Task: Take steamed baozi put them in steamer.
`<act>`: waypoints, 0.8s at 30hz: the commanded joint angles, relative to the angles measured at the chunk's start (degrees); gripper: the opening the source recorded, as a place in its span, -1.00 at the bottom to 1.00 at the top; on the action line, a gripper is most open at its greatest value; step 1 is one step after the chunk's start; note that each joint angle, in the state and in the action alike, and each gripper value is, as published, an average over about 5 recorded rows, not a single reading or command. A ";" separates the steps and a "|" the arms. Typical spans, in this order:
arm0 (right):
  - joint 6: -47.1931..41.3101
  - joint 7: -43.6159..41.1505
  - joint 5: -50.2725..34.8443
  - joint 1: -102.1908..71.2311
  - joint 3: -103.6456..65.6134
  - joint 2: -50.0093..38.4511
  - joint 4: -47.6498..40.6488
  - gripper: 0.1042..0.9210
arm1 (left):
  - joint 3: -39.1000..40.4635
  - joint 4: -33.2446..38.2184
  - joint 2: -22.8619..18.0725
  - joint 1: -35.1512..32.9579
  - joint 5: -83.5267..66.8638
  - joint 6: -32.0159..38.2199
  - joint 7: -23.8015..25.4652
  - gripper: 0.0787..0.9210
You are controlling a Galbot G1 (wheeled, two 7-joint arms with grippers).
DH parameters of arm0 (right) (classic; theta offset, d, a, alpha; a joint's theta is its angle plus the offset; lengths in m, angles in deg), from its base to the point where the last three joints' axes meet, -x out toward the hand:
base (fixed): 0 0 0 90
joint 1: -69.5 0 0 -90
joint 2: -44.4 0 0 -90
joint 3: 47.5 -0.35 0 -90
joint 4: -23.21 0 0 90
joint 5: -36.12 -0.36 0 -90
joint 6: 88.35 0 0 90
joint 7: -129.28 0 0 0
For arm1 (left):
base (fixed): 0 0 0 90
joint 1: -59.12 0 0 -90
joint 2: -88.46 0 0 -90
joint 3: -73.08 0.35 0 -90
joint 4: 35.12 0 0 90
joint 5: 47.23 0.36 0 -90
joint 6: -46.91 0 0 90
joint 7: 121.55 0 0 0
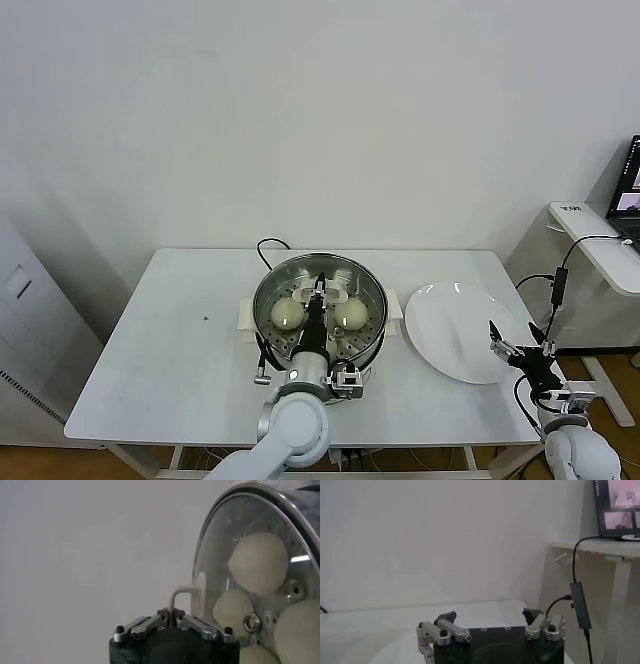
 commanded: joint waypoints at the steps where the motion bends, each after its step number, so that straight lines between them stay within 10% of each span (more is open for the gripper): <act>1: -0.98 -3.00 -0.99 -1.14 0.15 -0.91 1.85 0.76 | -2.89 13.05 5.04 -4.76 -11.28 2.91 -0.83 -0.45; 10: -0.63 -2.11 -3.35 0.05 2.30 -3.15 2.52 0.76 | -21.81 26.47 15.17 -8.47 -66.02 24.72 11.12 0.16; 19: 0.25 0.16 -3.62 3.75 5.28 -3.57 3.43 0.76 | -41.35 22.40 10.56 -6.45 -110.74 19.75 -15.56 0.71; 24: -1.02 0.91 -3.17 3.75 5.44 -4.80 3.86 0.76 | -49.43 11.91 16.82 -11.32 -113.07 19.50 -16.00 0.76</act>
